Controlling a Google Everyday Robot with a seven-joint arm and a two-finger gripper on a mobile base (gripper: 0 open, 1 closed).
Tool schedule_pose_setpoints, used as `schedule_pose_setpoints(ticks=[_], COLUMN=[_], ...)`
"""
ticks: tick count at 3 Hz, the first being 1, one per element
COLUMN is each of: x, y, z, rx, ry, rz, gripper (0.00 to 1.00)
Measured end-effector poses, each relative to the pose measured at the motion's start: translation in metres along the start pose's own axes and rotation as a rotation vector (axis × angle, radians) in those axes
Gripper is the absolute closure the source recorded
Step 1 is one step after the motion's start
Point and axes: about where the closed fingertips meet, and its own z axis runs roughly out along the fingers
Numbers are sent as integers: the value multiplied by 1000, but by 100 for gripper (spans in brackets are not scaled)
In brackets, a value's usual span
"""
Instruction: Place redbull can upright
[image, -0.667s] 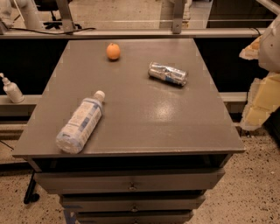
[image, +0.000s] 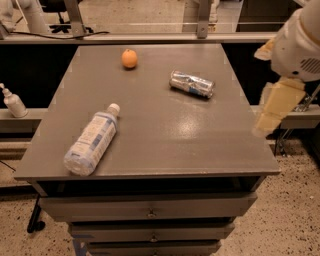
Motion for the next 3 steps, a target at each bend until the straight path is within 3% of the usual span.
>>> schedule_pose_setpoints(ticks=[1,2,3], x=[-43,-83,-111], y=[-36,-71,-94], z=[37,82,134], rx=[25,16,0], ry=[-65,-112,-110], rz=[-35,-19,24], gripper=[0,0,0])
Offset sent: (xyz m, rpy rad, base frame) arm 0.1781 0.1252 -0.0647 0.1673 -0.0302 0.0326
